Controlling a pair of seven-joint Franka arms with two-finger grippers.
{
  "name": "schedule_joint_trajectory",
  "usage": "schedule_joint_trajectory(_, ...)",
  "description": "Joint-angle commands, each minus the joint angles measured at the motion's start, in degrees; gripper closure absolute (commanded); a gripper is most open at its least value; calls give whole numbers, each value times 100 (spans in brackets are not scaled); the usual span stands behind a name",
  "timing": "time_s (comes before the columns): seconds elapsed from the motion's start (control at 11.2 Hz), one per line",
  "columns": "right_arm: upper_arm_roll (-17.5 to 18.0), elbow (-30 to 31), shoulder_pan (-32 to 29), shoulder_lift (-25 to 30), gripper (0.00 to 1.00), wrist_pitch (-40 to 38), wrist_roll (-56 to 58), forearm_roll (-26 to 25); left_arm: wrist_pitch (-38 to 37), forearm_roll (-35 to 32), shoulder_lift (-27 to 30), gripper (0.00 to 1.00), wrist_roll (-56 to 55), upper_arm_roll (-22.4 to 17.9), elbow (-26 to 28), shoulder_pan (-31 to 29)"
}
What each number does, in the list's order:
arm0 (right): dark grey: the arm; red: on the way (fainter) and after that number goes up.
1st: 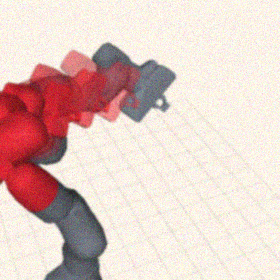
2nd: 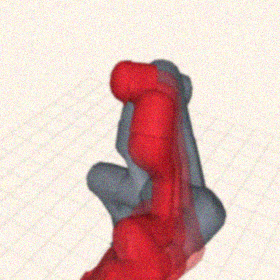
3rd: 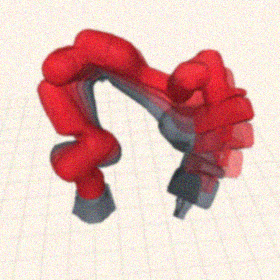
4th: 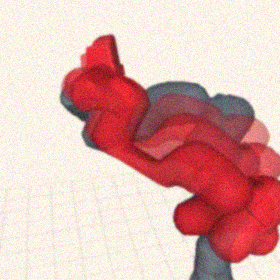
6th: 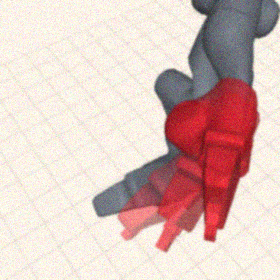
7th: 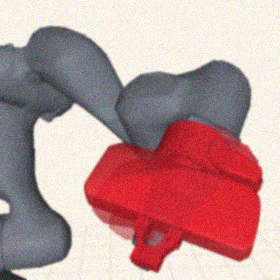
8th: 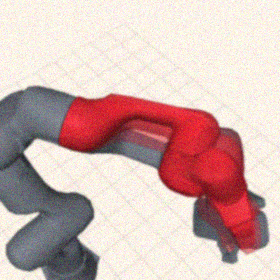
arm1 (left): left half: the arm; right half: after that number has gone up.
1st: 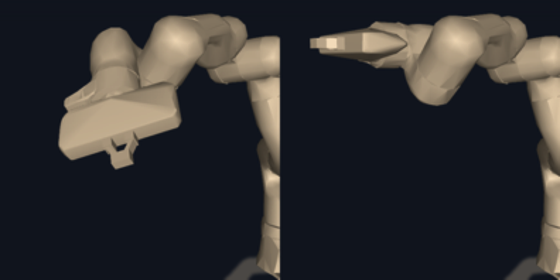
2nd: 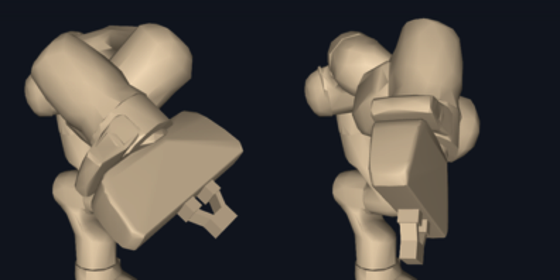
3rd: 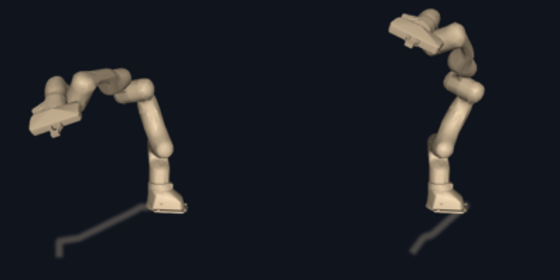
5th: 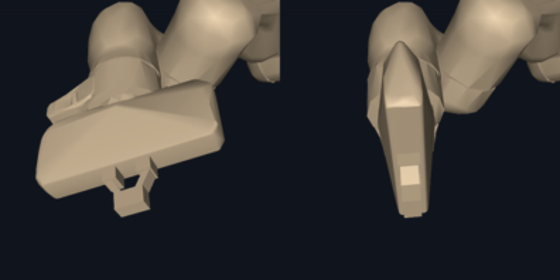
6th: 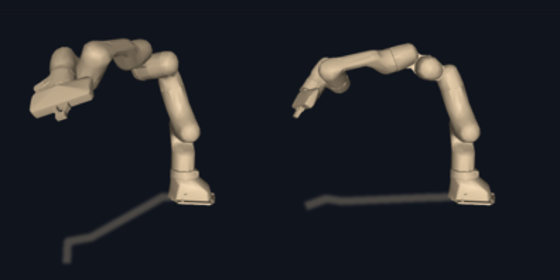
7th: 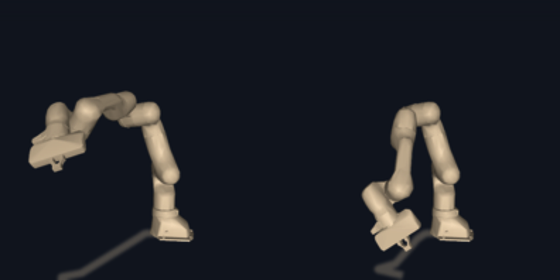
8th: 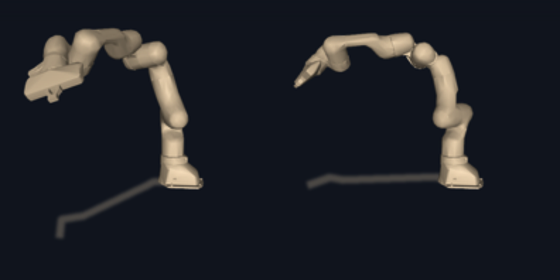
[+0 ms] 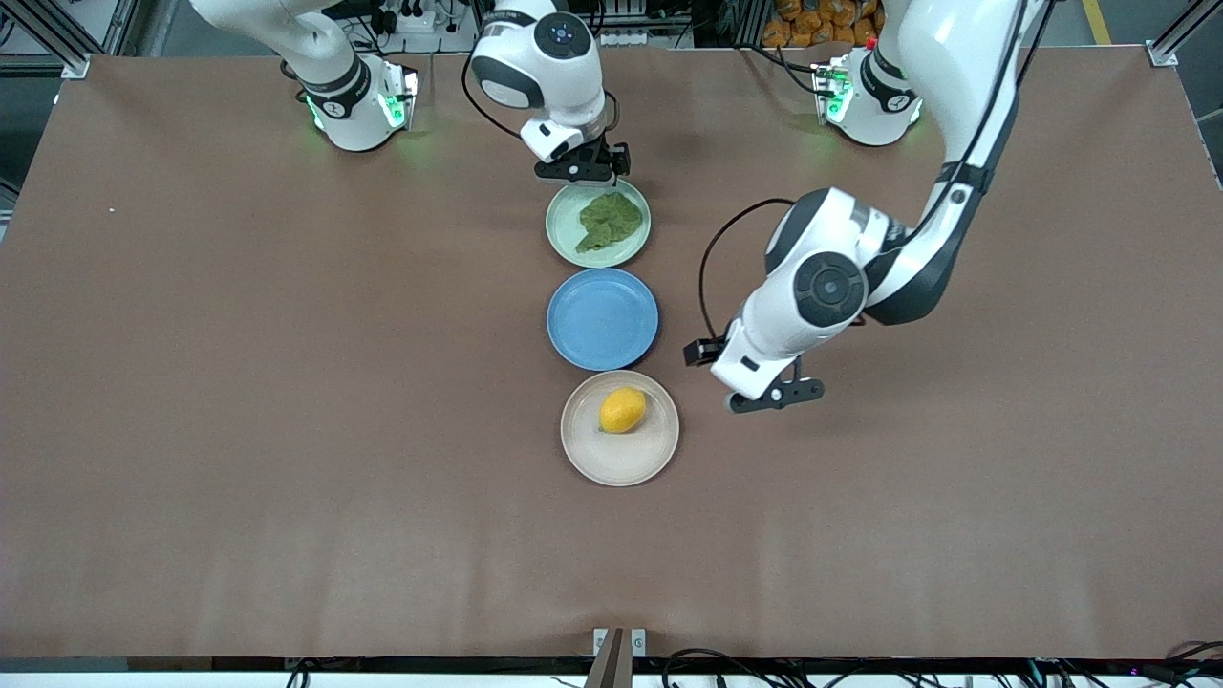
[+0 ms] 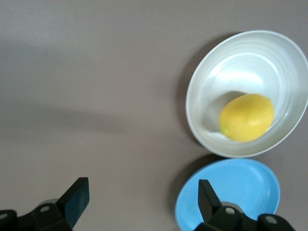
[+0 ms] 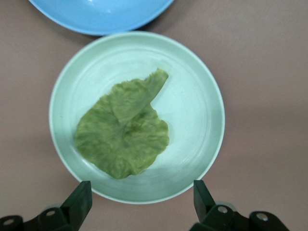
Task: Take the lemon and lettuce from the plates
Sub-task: 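Lower and close the right gripper on the lettuce while the left grasps the lemon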
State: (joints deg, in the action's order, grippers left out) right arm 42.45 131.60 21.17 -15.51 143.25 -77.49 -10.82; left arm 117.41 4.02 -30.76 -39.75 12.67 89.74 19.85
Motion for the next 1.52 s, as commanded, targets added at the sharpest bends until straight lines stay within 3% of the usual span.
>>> schedule_joint_trajectory(0.0,-403,-230,273,-733,9,396,-617,-859,482,-182,-562,0,-874,-80,-632,370)
schedule_joint_trajectory(0.27,-922,-704,545,-1243,10,396,-636,-1220,1422,-304,-896,0,-1543,-202,-782,781)
schedule_joint_trajectory(0.45,-1142,-898,686,-1445,12,396,-653,-1370,1879,-445,-1124,0,-1746,-614,-783,1308)
schedule_joint_trajectory(0.63,-1169,-943,722,-1517,23,396,-671,-1528,2511,-437,-1344,0,-1782,-993,-791,1696)
schedule_joint_trajectory(0.99,-1160,-925,713,-1499,100,317,-723,-1783,2909,-454,-1617,0,-2037,-1425,-783,2162)
schedule_joint_trajectory(1.43,-1020,-881,442,-956,100,-147,-645,-1783,3129,-472,-1793,0,-2037,-1513,-783,2295)
